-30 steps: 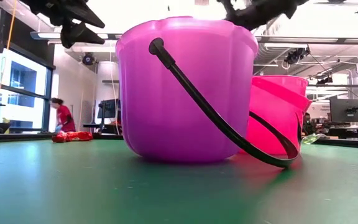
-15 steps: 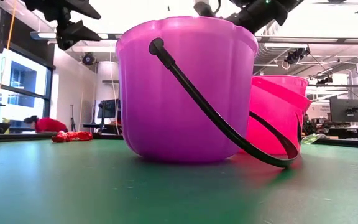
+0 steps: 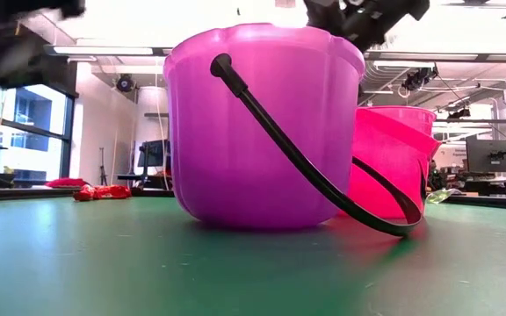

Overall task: Sort candy by brand, put in halloween buckets
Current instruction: Put the red gummy into the orange bucket

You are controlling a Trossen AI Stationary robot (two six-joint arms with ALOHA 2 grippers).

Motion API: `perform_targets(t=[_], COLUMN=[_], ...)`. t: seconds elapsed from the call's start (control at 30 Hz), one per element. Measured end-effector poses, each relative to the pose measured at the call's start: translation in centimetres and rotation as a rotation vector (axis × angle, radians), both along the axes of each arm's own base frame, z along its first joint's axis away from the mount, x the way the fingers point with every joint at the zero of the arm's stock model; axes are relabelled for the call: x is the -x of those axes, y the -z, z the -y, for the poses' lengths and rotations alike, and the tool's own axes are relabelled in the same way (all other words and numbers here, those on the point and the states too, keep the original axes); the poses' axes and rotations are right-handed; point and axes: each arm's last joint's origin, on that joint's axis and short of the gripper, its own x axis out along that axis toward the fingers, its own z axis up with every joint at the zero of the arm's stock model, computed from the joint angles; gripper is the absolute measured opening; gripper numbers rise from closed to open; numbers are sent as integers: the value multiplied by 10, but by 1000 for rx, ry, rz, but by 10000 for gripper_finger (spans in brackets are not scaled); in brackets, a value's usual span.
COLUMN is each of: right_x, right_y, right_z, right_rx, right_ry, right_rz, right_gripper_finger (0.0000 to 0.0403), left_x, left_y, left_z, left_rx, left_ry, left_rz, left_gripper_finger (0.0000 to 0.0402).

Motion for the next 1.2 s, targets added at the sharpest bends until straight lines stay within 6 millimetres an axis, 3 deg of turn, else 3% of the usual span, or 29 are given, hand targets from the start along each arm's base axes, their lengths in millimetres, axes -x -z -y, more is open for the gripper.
perform_targets(t=[0.17, 0.3, 0.53, 0.87, 1.2], right_x=[16, 19, 19, 20, 22], right_y=[-5, -6, -6, -5, -4], right_z=[-3, -4, -3, -2, -2], right_rx=[11, 69, 123, 126, 148], right_ry=[-22, -14, -27, -29, -6], right_rz=[-70, -89, -96, -114, -142], right_gripper_finger=[242, 242, 242, 242, 242], left_x=[19, 30, 35, 33, 39], left_y=[38, 53, 59, 57, 59], left_z=[45, 58, 49, 54, 49], left_rx=[106, 102, -7, 31, -49], left_ry=[-169, -320, -463, -404, -370], left_rz=[-414, -552, -567, -546, -574], left_gripper_finger=[225, 225, 225, 223, 190])
